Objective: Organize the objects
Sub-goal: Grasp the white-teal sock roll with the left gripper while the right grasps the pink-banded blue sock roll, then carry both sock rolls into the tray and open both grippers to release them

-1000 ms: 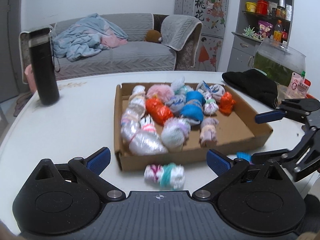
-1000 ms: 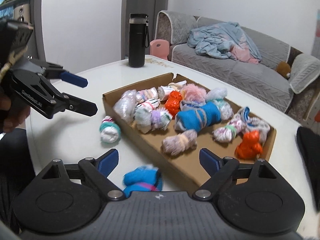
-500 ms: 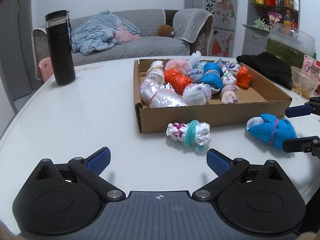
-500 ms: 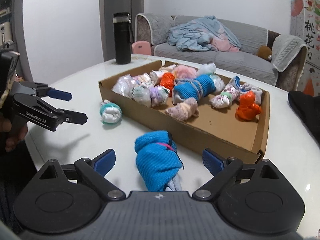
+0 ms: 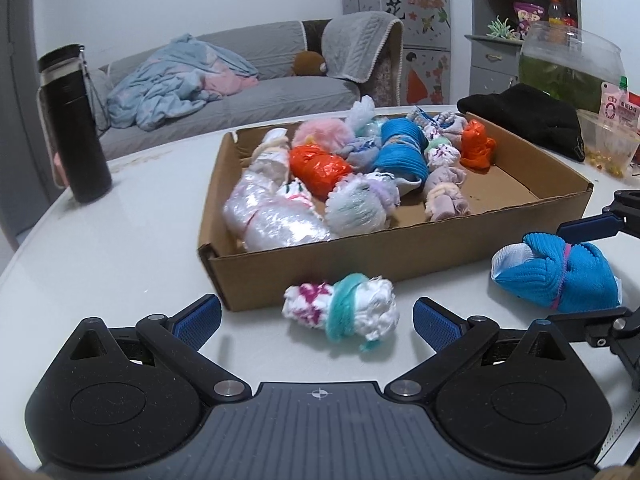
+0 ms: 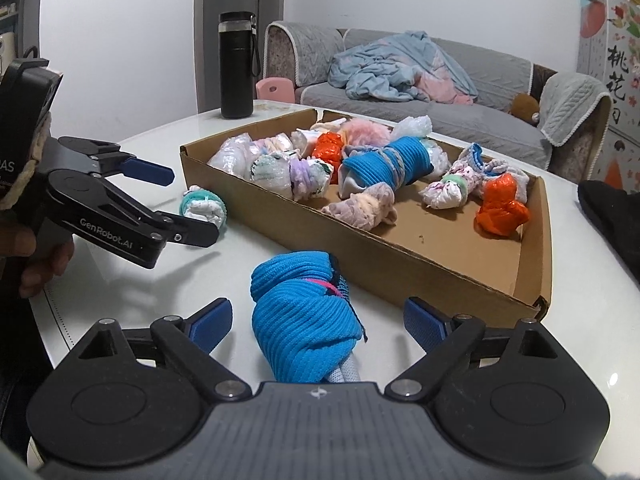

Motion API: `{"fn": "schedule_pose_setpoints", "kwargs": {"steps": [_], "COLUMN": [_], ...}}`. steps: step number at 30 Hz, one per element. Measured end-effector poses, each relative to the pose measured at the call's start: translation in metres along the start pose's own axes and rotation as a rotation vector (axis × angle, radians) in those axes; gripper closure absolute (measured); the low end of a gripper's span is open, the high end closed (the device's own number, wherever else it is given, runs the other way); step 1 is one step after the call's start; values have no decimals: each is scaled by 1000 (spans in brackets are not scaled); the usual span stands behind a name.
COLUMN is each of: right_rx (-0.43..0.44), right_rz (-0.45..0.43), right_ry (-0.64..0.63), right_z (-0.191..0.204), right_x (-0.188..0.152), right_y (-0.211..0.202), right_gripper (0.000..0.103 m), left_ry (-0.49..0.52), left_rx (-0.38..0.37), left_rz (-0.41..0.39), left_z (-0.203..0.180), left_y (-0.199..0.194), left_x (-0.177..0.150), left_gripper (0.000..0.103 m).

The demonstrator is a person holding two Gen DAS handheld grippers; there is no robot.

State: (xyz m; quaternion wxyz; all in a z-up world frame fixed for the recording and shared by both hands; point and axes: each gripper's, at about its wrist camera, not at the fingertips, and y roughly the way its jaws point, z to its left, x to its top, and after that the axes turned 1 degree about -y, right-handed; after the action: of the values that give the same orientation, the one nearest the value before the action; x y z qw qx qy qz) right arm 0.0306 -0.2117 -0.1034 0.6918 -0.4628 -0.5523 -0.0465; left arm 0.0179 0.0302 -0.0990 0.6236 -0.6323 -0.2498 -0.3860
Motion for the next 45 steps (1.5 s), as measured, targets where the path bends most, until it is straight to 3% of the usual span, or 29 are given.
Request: {"fn": "schedule_pose_setpoints", "kwargs": {"steps": [3,5,6,8,10,12,15,25,32,39,45], "right_rx": [3,4,10,15,21,27,34,37,-2,-67,-85], "right_rz": [6,7,11,13,7,5,7,-29,-66,-58,6], "right_ry": [2,9,12,19,23,30,30,63,64,51,81], "right_z": [0,-1,-1,-2,-2,-4,-4,-17,-41,-81,-110], "right_x": [0,1,1,0,-2,-3,-4,0,37,81,89], "right_y": [3,4,4,4,2,0,-4,-37,-65,-54,-19], "right_gripper": [22,34,37,53,59,59,60,60,60,60,60], "left_ry": [-1,-2,0,-12,-40,-36,-35,4,84,160,190], "left_rx": [-11,-23,-33,-54,-78,-82,-103,-137,-186,-258,-276], "left_rz": [12,27,35,47,47,43,47,43,-12,0,53], "left_z": [-2,-3,-4,-3,-2,-3,-4,-15,-43,-91,-118], "left_y": [5,9,10,12,12,10,5,-25,-48,-9,38], "left_x": [3,3,4,4,3,3,4,14,70,127,138], "left_gripper": [1,2,4,9,17,24,44,45,44,44,44]}}
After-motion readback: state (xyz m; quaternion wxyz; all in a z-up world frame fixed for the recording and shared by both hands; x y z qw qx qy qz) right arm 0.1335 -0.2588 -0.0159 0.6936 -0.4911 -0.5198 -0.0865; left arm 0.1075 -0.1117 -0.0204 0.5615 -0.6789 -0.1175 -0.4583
